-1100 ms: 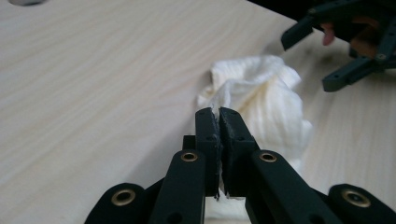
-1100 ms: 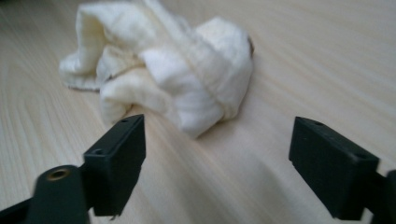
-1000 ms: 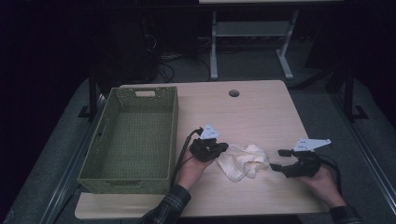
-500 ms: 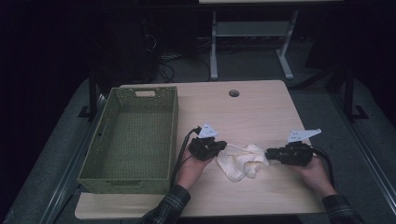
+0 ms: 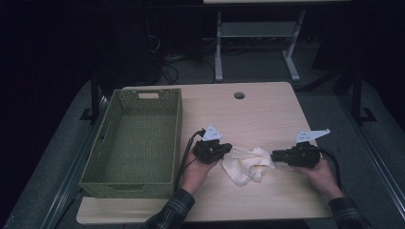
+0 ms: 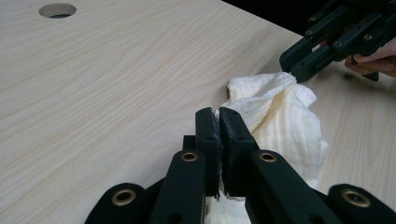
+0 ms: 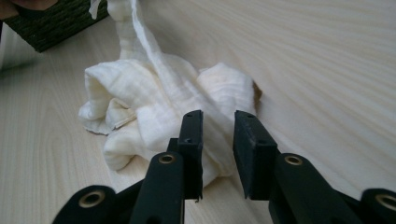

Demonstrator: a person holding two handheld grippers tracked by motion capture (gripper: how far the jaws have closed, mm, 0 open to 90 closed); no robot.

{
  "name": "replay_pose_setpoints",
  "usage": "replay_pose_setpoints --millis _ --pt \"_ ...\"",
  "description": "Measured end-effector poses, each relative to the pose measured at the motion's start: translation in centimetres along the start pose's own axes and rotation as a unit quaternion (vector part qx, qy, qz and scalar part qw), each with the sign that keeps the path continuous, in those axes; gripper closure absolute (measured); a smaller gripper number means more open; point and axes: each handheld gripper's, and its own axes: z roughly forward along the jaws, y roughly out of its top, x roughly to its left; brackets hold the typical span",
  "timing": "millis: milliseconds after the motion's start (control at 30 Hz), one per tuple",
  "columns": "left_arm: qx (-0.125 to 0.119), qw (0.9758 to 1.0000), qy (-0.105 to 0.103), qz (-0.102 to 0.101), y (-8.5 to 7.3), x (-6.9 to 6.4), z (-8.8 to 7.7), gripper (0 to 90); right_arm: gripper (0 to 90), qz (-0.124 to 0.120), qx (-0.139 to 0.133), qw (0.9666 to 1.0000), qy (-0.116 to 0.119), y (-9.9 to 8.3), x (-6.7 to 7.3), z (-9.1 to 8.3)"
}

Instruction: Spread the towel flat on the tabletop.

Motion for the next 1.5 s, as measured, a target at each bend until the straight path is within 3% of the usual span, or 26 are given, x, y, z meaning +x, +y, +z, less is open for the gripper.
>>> replay_pose_setpoints --millis 67,167,533,767,833,967,1033,1133,1333,1400,1500 --pt "0.002 1.0000 -0.001 0.000 -0.1 0.0 0.1 86.4 76.1 -0.003 0.010 0.9999 0.003 -0.1 0.0 0.4" --pt "0.003 1.0000 -0.001 -0.001 -0.1 0.0 0.1 86.4 89.5 -0.013 0.018 0.9997 -0.007 -0.2 0.1 0.6" --pt "-0.015 0.9999 -0.004 0.002 0.8 -0.4 -0.7 86.4 90.0 -0.021 -0.027 0.9993 -0.016 0.9 0.7 -1.5" --pt "-0.035 0.9993 -0.006 0.010 2.3 -0.8 -1.3 86.5 90.0 -0.031 -0.078 0.9963 -0.017 2.5 1.0 -3.4" --pt "-0.040 0.9991 -0.007 0.011 2.6 -0.7 -1.4 86.5 90.0 -0.032 -0.082 0.9960 -0.014 2.8 1.0 -3.7" --pt "-0.039 0.9992 -0.001 0.009 2.7 -0.4 -1.4 86.6 87.2 -0.031 -0.056 0.9977 -0.022 2.0 0.4 -3.0" --pt "-0.044 0.9990 0.004 0.005 2.7 -0.1 -1.6 86.6 77.7 -0.022 -0.047 0.9985 -0.015 1.5 0.0 -2.4" --pt "-0.051 0.9987 0.007 0.001 2.9 0.1 -2.0 86.7 71.8 -0.019 -0.034 0.9992 -0.002 1.3 -0.1 -1.6" --pt "-0.057 0.9983 0.010 0.001 3.2 0.1 -2.1 86.7 66.8 -0.023 0.004 0.9997 0.004 0.8 0.0 0.3" --pt "-0.058 0.9983 0.010 0.002 3.3 0.1 -2.2 86.7 69.1 -0.019 0.013 0.9997 0.003 0.7 -0.1 0.8" --pt "-0.057 0.9983 0.009 0.003 3.2 0.1 -2.1 86.7 85.8 -0.020 0.015 0.9997 -0.003 0.6 -0.3 1.2"
